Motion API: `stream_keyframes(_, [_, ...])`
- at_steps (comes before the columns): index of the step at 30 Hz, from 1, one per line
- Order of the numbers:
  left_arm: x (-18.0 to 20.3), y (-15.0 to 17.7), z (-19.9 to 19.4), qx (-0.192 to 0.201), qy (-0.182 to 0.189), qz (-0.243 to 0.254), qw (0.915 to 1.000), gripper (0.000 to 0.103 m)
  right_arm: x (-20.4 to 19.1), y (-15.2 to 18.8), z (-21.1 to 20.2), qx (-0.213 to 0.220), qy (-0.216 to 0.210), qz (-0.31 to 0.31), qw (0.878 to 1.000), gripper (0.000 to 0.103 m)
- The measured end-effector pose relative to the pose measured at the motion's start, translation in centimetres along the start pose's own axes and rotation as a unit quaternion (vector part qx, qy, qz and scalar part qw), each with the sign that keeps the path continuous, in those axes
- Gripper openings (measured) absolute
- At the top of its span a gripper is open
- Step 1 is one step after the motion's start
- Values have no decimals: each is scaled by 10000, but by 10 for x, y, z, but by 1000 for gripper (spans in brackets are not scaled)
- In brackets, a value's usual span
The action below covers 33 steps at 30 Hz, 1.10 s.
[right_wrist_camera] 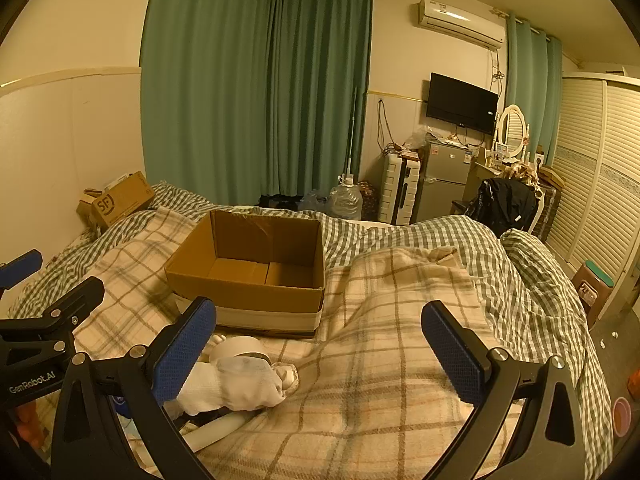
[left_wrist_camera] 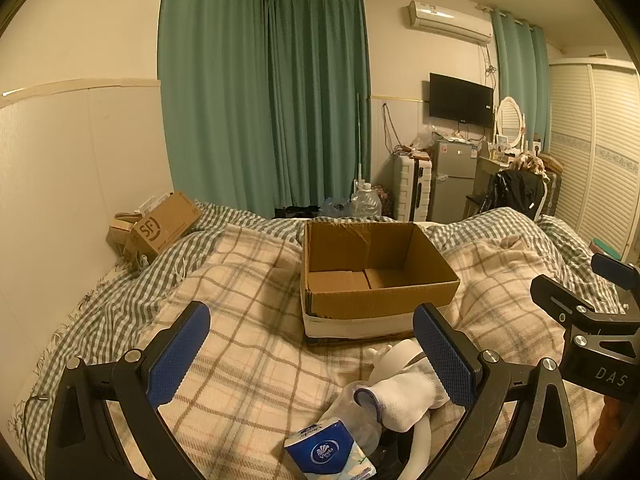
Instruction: Organize objects
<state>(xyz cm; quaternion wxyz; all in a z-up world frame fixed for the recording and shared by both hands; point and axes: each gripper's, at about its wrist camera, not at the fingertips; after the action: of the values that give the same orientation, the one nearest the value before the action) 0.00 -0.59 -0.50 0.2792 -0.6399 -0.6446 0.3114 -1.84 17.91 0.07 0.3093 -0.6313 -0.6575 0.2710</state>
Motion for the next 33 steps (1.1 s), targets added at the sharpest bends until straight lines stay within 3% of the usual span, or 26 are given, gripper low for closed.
stream_keyframes(33, [2, 5, -1, -25, 30, 11, 10000, 103, -8, 4, 0, 2, -15, -33, 10000, 103])
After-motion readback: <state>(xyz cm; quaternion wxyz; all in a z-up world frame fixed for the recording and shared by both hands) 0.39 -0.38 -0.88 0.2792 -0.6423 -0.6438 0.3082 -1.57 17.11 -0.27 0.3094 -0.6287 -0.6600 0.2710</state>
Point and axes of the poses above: each gripper's, at about its wrist camera, not at the fingertips, and z roughly the way its jaws point, x to its right, y to its underside, and after that the axes turned 14 degrees about -x, right-handed
